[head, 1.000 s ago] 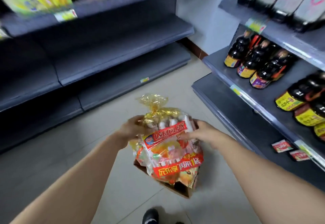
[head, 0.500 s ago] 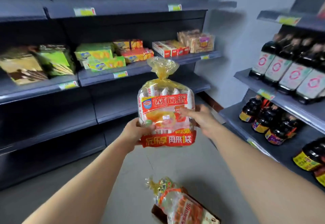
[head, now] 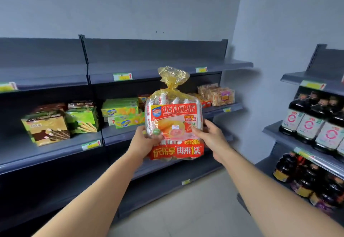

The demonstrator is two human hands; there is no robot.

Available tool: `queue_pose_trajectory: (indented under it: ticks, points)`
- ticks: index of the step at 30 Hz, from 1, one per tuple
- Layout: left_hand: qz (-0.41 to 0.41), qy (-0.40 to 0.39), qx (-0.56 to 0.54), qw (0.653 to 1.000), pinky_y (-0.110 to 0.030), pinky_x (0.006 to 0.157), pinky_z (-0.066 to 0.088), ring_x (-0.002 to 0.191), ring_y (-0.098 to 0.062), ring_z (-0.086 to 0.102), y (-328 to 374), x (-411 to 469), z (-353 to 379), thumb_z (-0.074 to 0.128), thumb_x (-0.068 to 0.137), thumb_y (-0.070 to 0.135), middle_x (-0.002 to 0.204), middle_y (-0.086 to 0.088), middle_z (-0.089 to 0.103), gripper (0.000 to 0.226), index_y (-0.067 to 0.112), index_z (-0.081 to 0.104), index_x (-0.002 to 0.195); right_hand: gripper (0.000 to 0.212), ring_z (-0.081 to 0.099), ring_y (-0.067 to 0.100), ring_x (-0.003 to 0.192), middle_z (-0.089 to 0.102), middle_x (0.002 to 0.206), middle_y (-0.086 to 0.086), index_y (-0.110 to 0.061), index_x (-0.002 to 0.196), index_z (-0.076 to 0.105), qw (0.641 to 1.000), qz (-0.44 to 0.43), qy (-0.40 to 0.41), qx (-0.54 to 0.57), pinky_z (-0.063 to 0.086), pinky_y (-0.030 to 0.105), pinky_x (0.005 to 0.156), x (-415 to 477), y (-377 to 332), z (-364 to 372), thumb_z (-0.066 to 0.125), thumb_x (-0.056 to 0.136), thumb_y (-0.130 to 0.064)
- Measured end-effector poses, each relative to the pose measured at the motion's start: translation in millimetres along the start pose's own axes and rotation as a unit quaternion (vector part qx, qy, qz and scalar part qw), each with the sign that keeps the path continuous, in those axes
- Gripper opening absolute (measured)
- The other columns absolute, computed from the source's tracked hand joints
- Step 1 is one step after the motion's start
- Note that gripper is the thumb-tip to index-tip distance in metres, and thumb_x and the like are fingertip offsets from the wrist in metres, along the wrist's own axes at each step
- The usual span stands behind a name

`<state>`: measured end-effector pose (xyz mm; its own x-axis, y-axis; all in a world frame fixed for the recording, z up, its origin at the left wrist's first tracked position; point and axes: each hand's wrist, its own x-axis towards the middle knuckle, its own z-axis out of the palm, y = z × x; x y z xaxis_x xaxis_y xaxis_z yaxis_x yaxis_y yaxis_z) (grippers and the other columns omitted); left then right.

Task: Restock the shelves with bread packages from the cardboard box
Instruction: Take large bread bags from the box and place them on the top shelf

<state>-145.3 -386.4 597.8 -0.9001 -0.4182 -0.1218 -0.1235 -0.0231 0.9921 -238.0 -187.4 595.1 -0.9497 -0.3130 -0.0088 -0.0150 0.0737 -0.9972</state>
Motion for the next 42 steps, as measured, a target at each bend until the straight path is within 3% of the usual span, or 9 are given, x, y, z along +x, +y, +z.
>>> queue_pose_trajectory:
  ticks: [6, 8, 13, 19, 22, 27, 32, 37, 42]
  points:
    - [0.049, 0.003, 0.011, 0.999, -0.045, 0.079, 0.057, 0.091, -0.025, 0.068, 61, 58, -11, 0.060, 0.092, 0.036, 0.107, -0.005, 0.068, 0.032, 0.021, 0.052, 0.118, 0.028, 0.069, 0.013, 0.086, 0.068, 0.100, -0.005, -0.025, 0.105, 0.055, 0.997, -0.054, 0.039, 0.027, 0.055, 0.030, 0.065, 68, -56, 22, 0.073, 0.084, -0.027]
    - [0.053, 0.000, 0.014, 0.998, -0.043, 0.077, 0.057, 0.090, -0.023, 0.068, 83, 77, -15, 0.054, 0.095, 0.034, 0.103, -0.004, 0.070, 0.026, 0.021, 0.056, 0.117, 0.020, 0.069, 0.013, 0.083, 0.069, 0.097, -0.005, -0.026, 0.096, 0.056, 0.996, -0.072, 0.053, 0.015, 0.055, 0.030, 0.063, 90, -73, 28, 0.072, 0.085, -0.028]
    - [0.084, -0.039, 0.035, 0.995, -0.038, 0.068, 0.056, 0.080, -0.017, 0.067, 135, 138, -28, 0.047, 0.100, 0.022, 0.091, -0.001, 0.069, 0.016, 0.018, 0.057, 0.112, 0.024, 0.069, 0.009, 0.077, 0.068, 0.093, -0.006, -0.021, 0.104, 0.057, 0.989, -0.109, 0.099, 0.018, 0.052, 0.024, 0.053, 153, -105, 42, 0.071, 0.086, -0.029]
    - [0.135, -0.036, 0.080, 0.987, -0.047, 0.078, 0.059, 0.087, -0.023, 0.070, 183, 229, -39, 0.049, 0.099, 0.023, 0.100, -0.006, 0.070, 0.014, 0.015, 0.057, 0.108, 0.019, 0.073, 0.023, 0.084, 0.073, 0.098, 0.005, -0.020, 0.097, 0.061, 0.980, -0.126, 0.140, 0.055, 0.060, 0.042, 0.072, 241, -132, 61, 0.072, 0.085, -0.029]
    - [0.144, -0.044, 0.080, 0.985, -0.046, 0.077, 0.059, 0.087, -0.021, 0.071, 203, 271, -41, 0.051, 0.098, 0.024, 0.098, -0.003, 0.070, 0.011, 0.018, 0.057, 0.104, 0.018, 0.072, 0.022, 0.085, 0.072, 0.099, 0.004, -0.020, 0.097, 0.060, 0.975, -0.143, 0.157, 0.059, 0.060, 0.041, 0.071, 278, -147, 70, 0.070, 0.086, -0.029]
    - [0.177, -0.051, 0.100, 0.978, -0.021, 0.053, 0.045, 0.072, -0.007, 0.064, 229, 331, -27, 0.052, 0.097, 0.026, 0.097, 0.001, 0.068, 0.022, 0.015, 0.055, 0.117, 0.011, 0.071, 0.020, 0.088, 0.071, 0.100, 0.002, -0.026, 0.095, 0.061, 0.971, -0.149, 0.179, 0.057, 0.058, 0.038, 0.070, 331, -164, 64, 0.066, 0.089, -0.033]
    - [0.188, -0.054, 0.095, 0.976, -0.035, 0.074, 0.057, 0.087, -0.016, 0.068, 244, 391, 6, 0.056, 0.095, 0.025, 0.111, -0.005, 0.068, 0.025, 0.013, 0.055, 0.118, 0.012, 0.069, 0.016, 0.089, 0.069, 0.100, -0.002, -0.027, 0.106, 0.059, 0.970, -0.156, 0.181, 0.036, 0.055, 0.030, 0.065, 383, -174, 38, 0.059, 0.094, -0.030]
    - [0.192, -0.044, 0.083, 0.977, -0.024, 0.058, 0.049, 0.075, -0.010, 0.062, 256, 447, 47, 0.055, 0.096, 0.023, 0.103, -0.002, 0.064, 0.018, 0.016, 0.053, 0.112, 0.023, 0.069, 0.017, 0.092, 0.070, 0.106, -0.002, -0.027, 0.118, 0.059, 0.974, -0.159, 0.159, -0.002, 0.056, 0.031, 0.068, 442, -181, 4, 0.060, 0.094, -0.027]
    - [0.168, -0.031, 0.079, 0.982, -0.035, 0.072, 0.056, 0.076, -0.014, 0.064, 272, 503, 86, 0.056, 0.095, 0.022, 0.092, 0.000, 0.065, 0.014, 0.017, 0.054, 0.108, 0.024, 0.067, 0.013, 0.091, 0.066, 0.099, -0.009, -0.029, 0.119, 0.057, 0.977, -0.163, 0.138, -0.011, 0.051, 0.027, 0.063, 498, -193, -28, 0.054, 0.098, -0.018]
